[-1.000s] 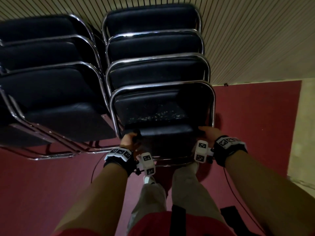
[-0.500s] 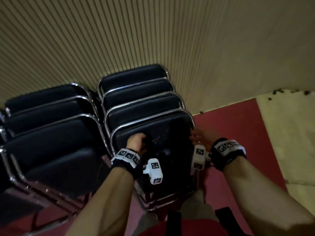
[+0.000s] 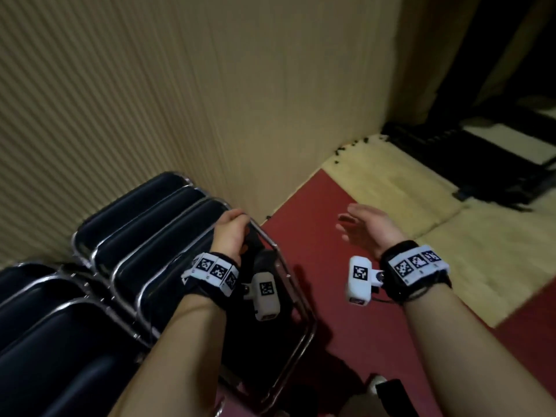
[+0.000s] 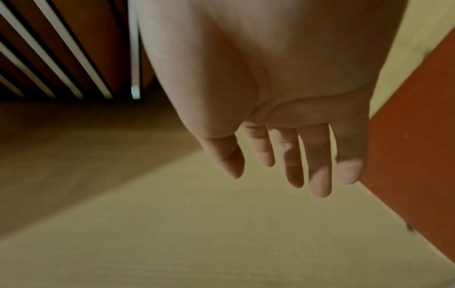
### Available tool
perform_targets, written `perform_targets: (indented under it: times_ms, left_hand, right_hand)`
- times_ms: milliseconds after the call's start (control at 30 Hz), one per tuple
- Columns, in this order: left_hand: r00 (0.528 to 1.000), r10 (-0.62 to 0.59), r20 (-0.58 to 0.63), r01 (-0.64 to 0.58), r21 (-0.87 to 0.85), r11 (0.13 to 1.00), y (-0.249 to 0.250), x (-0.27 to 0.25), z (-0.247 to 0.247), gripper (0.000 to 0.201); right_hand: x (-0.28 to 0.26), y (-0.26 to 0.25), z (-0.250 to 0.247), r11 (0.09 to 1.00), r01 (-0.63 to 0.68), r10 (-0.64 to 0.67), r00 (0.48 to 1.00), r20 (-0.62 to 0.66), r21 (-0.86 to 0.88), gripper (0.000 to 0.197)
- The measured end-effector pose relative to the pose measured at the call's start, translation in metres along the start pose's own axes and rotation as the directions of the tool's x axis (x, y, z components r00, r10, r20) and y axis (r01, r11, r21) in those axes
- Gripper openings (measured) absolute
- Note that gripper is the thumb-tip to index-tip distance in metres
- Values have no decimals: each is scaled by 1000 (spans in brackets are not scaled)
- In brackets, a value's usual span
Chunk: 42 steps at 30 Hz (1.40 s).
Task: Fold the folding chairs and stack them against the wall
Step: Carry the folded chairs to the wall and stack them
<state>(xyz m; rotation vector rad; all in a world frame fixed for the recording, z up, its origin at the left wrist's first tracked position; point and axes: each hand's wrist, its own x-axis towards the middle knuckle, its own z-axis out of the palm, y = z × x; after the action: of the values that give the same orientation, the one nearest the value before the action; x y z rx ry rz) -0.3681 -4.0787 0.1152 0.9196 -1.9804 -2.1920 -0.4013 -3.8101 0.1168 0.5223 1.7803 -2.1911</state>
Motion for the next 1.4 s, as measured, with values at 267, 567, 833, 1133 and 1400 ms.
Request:
perform_targets:
  times_ms: [267, 567, 833, 1133, 1400]
  left_hand:
    - [933, 45, 357, -112, 170, 979, -15, -88, 185, 24]
    - [627, -84, 775, -277, 322, 905, -106, -315, 451, 26]
    - [302, -199, 932, -409, 315, 857, -192, -526, 586, 20]
    - [76, -307, 949, -466, 306, 830, -266, -666, 670, 18]
    - [-35, -437, 899, -501, 363, 786, -354, -764, 786, 18]
  right_hand:
    - [-94, -7, -207, 979, 128, -73, 947, -313, 160, 22]
    - [-288, 24, -495, 915, 330, -61, 678, -732, 230, 17]
    - [-470, 80, -645, 837, 500, 33, 362, -932, 223, 14]
    - [-577, 143, -723, 763, 598, 179, 172, -969, 247, 11]
    - [-619, 170, -846, 749, 615, 270, 59, -961, 248, 16]
